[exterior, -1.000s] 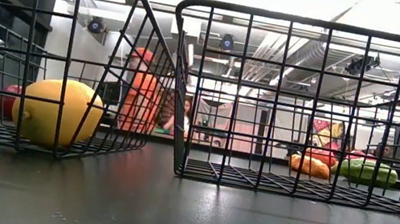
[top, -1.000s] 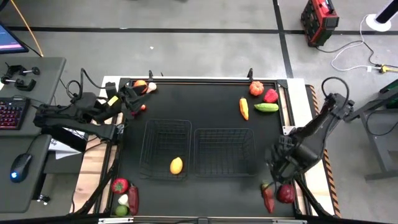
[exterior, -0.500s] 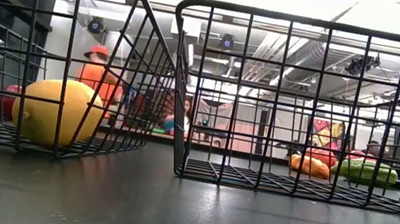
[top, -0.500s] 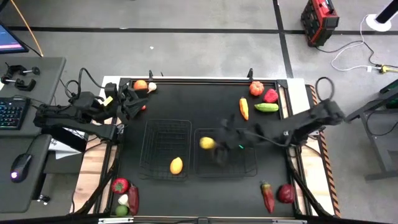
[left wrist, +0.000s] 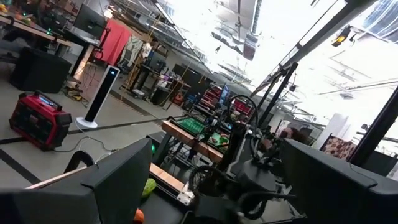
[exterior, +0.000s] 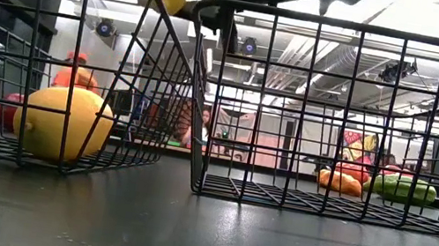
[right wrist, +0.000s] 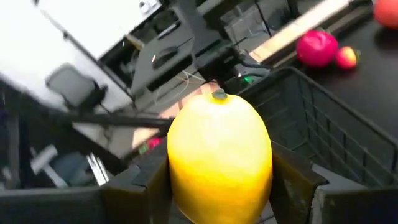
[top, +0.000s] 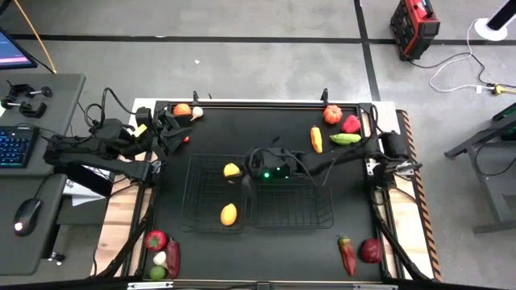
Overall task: Sort produce into baskets
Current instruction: Put the yellow lemon into the left wire basket, then put the orange chili pepper into the right wire basket
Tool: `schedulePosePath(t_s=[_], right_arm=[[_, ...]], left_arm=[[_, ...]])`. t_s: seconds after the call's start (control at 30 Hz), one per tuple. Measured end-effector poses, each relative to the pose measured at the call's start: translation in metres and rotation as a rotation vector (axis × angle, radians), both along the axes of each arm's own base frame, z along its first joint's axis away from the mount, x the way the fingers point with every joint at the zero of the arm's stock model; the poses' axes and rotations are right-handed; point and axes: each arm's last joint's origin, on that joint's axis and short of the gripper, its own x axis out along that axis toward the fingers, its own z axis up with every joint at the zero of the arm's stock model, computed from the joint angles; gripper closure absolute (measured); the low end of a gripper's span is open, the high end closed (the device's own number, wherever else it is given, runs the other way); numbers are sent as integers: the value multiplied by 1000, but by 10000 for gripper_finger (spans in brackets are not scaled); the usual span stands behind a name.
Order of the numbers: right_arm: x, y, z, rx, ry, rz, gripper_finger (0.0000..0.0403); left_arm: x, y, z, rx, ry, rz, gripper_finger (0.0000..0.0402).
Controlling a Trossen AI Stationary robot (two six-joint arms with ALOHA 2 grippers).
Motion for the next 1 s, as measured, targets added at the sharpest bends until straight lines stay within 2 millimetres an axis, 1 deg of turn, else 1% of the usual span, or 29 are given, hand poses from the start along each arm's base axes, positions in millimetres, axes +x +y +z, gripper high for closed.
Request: schedulePosePath(t_s=[0.07, 0.2, 0.3, 0.4, 0.5, 0.57, 0.67, 0.77, 0.9, 0.97, 1.0], right_arm=[[0, -5, -1, 41, 8, -20, 210], [1, -14, -1, 51, 7, -40, 210], [1, -20, 0, 88, 2, -11, 203], [1, -22, 0, 169, 12, 42, 172], [0, -26, 0, 200, 19, 187, 124], [0, -26, 2, 193, -4, 211, 93], [1, -29, 6, 121, -56, 243, 57], [1, -33, 6, 148, -51, 230, 39], [1, -38, 6, 214, -42, 206, 34], [-3, -44, 13, 178, -60, 260, 34], [-6, -48, 19, 155, -78, 283, 34]], left_arm=[[0, 0, 0, 0, 0, 0, 57], [0, 0, 0, 0, 0, 1, 57], [0, 0, 0, 0, 2, 4, 57], [0, 1, 0, -4, 6, 40, 57], [0, 2, -1, -2, 12, 76, 57], [0, 2, -1, -4, 13, 89, 57], [-1, 3, -1, -12, 12, 110, 57], [-1, 3, -1, -34, 5, 125, 57], [1, 3, -1, -41, 5, 127, 57], [4, 3, -1, -55, -1, 131, 57], [7, 3, -2, -61, -1, 133, 57]])
